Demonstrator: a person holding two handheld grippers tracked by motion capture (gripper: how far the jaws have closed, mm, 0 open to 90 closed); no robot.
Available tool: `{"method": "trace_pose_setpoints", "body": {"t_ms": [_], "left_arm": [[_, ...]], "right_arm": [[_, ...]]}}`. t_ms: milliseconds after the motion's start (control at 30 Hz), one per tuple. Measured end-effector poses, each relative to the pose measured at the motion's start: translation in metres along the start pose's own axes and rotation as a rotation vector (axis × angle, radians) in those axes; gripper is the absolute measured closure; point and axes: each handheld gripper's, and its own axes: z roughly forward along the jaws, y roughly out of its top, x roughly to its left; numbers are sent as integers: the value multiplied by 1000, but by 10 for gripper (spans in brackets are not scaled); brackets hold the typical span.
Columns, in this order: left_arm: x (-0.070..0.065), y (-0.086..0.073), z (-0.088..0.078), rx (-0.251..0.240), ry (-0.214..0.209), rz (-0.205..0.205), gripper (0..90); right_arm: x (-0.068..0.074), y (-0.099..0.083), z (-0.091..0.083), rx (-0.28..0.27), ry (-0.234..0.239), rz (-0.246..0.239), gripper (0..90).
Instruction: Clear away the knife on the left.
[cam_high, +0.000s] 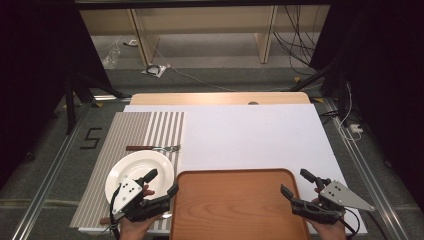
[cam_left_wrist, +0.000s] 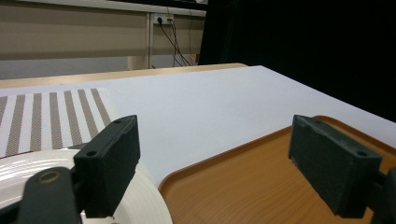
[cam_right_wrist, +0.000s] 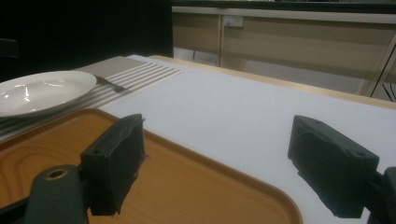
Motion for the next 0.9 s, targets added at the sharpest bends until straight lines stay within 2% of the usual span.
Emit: {"method": "trace_pose_setpoints", "body": {"t_ms": [400,633,733,833,900], "left_arm": [[0,1,-1,4,4,2,164],[1,2,0,36,18,14,164],[1,3,-1,48,22,24,162],[3,7,-5,65,48,64,162],[6,10,-8,72,53,62,164]], "right_arm": [[0,0,0,-3,4,-1,197],[1,0,0,-5,6,0,199],[1,0,0,-6,6,0,200],[1,0,0,-4,6,-1,201],[1,0,0,-1,6,-2,201]]}}
